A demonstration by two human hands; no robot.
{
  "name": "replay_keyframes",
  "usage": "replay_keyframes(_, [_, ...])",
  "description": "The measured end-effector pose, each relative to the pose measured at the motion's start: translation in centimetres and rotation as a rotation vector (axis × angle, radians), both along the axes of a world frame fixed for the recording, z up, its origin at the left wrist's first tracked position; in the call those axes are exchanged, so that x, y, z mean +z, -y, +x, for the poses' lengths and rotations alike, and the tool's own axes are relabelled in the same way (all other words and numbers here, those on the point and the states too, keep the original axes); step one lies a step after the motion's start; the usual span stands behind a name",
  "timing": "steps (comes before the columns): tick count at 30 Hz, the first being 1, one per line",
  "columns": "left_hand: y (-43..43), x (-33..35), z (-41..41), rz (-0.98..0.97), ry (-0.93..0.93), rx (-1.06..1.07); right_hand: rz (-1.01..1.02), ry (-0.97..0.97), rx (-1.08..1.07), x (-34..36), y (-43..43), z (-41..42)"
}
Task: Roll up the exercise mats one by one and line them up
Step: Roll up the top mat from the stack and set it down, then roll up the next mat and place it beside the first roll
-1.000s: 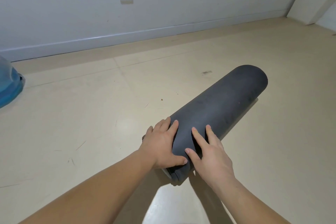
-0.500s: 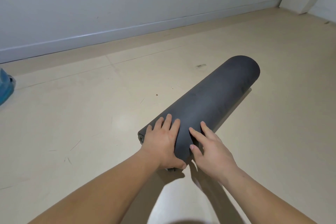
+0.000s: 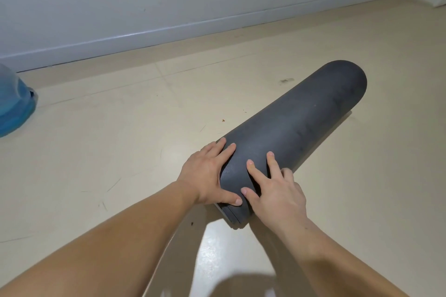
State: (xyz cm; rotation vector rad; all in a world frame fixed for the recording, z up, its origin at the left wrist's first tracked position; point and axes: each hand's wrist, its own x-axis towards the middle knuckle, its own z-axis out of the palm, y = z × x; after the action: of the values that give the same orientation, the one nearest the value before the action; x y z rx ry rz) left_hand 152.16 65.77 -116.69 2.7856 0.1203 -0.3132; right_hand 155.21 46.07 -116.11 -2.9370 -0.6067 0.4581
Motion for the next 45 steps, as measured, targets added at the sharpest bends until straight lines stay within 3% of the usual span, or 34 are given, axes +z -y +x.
replay_keyframes(6, [0.5,-0.1,0.2,0.061,-0.057,-0.029,0.009,-0.029,0.005,0.3,0.0,-0.1])
replay_keyframes(11, [1.0,2.2,0.3,0.065,-0.069,-0.089,0.231,-0.063,-0.017,1.2,2.1,-0.5])
replay_keyframes(14, [1.3,2.9,0.1,0.053,-0.005,-0.129,0.327,-0.026,-0.022,1.0,3.0,-0.9])
replay_keyframes(22, [4.6,3.1,-1.4,-0.019,0.274,-0.235,0.31,0.106,-0.056,1.3,4.5,-1.3])
replay_keyframes(26, [9.5,2.5,-2.2,-0.087,0.378,-0.307,0.242,-0.005,-0.1,1.8,8.0,-1.8])
replay_keyframes(35, [27.2,-0.3,-5.9,-0.298,0.097,-0.508,-0.03,-0.239,-0.252,1.5,25.0,-7.7])
replay_keyframes(39, [36.0,-1.4,-9.3,-0.288,0.022,-0.655,-0.116,-0.28,-0.358,1.6,34.2,-13.5])
replay_keyframes(45, [47.3,-2.2,-17.9,-0.235,-0.141,-1.059,-0.087,-0.321,-0.529,2.5,46.7,-27.4])
